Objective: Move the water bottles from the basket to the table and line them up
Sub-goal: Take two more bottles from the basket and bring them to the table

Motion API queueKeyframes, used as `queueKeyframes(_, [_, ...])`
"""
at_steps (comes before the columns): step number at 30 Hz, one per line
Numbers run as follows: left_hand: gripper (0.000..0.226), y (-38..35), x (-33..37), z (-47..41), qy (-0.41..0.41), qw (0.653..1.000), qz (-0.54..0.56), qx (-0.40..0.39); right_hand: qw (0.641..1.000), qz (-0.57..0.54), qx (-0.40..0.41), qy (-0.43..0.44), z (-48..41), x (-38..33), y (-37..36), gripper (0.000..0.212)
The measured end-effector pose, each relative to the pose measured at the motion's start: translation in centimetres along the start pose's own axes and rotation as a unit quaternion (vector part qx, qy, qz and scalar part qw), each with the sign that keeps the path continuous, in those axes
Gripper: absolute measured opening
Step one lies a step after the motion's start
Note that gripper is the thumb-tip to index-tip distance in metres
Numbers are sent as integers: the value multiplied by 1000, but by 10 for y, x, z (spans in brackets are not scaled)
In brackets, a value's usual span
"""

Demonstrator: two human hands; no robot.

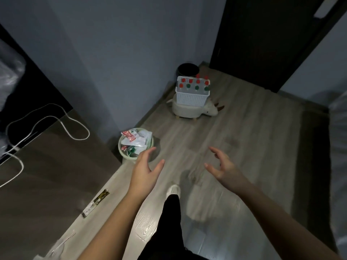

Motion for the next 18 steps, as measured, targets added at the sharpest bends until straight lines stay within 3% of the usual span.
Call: queueKeyframes(18, [41, -55, 62, -261, -27, 995, -12, -94, 991, -37, 88, -99, -217, 20, 63, 61])
Point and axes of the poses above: each hand's wrist, its own z-axis away from the middle knuckle, its own y-axis out of the back of the hand, x = y × z, the point moved 8 cm from there along -z, towards the middle knuckle, and after that the axes turned 8 degrees about y, right-handed, at the moved point
